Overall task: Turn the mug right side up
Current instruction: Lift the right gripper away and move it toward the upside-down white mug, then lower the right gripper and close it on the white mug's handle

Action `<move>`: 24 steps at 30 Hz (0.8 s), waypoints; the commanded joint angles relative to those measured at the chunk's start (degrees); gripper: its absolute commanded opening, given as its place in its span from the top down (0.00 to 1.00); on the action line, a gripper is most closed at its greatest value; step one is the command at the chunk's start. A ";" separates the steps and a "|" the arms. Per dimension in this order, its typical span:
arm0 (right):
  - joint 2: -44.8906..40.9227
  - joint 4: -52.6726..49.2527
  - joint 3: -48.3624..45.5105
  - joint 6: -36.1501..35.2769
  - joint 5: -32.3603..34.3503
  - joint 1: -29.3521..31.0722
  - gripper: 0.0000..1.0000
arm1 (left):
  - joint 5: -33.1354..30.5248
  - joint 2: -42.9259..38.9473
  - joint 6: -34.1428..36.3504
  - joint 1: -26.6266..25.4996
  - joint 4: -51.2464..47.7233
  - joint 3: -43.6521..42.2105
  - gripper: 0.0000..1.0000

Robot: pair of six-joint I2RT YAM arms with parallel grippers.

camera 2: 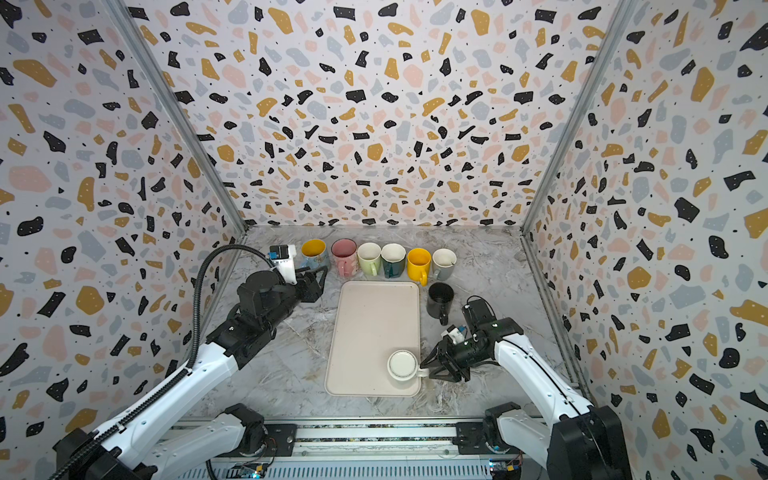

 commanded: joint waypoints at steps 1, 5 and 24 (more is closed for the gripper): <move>-0.98 -2.78 -0.24 2.33 -3.41 -1.11 0.60 | -2.20 -1.97 1.58 0.36 0.54 -0.87 0.41; -1.28 -0.78 -3.41 6.71 -4.33 -1.56 0.60 | -2.75 -1.98 1.84 0.41 0.09 -0.92 0.41; -1.57 17.09 -12.86 25.81 -6.32 -4.64 0.52 | -1.70 -0.94 0.69 0.51 1.33 -1.67 0.41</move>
